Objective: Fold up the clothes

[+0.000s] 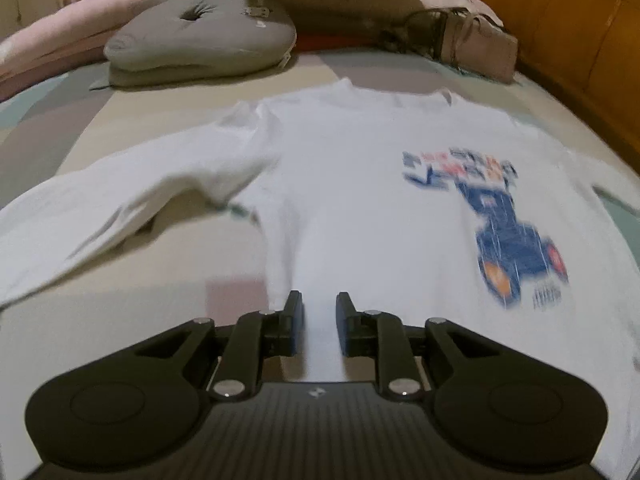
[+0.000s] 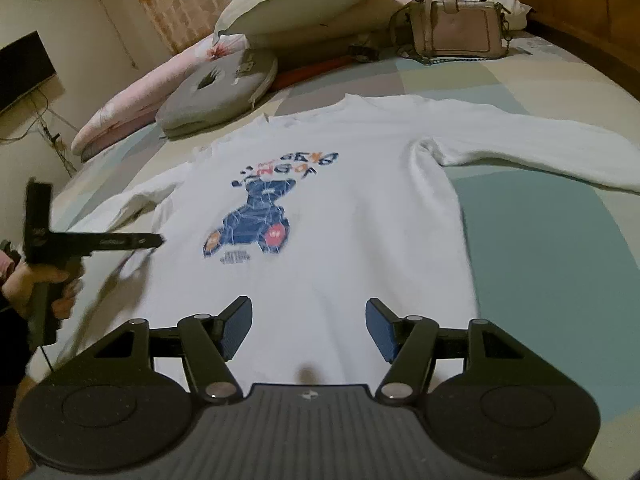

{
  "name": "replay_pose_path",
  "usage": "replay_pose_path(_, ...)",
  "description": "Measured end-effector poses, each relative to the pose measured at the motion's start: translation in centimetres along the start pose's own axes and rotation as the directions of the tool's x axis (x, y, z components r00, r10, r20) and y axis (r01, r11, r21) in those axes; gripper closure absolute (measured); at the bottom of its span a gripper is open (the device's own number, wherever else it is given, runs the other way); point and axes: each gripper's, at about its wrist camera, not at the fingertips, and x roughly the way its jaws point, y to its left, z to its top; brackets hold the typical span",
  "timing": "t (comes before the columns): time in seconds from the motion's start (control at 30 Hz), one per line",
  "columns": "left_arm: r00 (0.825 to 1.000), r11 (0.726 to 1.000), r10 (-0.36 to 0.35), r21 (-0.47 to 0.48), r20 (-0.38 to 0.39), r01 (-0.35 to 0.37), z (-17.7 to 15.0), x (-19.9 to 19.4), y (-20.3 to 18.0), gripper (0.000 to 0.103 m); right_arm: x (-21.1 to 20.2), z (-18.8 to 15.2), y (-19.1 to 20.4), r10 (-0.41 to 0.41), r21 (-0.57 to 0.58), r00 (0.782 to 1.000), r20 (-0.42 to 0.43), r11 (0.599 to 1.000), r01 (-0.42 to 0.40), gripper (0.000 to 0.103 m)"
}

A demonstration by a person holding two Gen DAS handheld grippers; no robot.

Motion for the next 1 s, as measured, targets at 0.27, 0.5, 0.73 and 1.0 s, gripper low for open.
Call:
replay_pose_path(0.27,0.998,0.993,0.006,0.12,0.063,-0.014,0.3,-5.6,-3.9,0.066,0.1,-2.1,1.0,-0.017,-0.077,1.0,0.005,0.997,0.018,0.033)
replay_pose_path(0.5,1.0,0.986,-0.004,0.168,0.018,0.001,-3.0,-4.3,-7.8,0.062,1.7,-5.4,2.4,-0.041,-0.198,0.999,-0.014,0.98,0.038,0.02)
replay_pose_path(0.73,0.999,0.986,-0.023,0.165,-0.036,0.029,-4.6,-4.6,-7.4,0.056,-0.9,-6.8,1.0,-0.026,-0.164,0.999,-0.038,0.986,0.019,0.018)
replay_pose_path(1.0,0.99,0.955,-0.014,0.295,0.138,-0.027,0.9,-1.9,-8.5,0.026,-0.4,2.5,0.3,-0.058,-0.149,0.994,0.088,0.986,0.07,0.024)
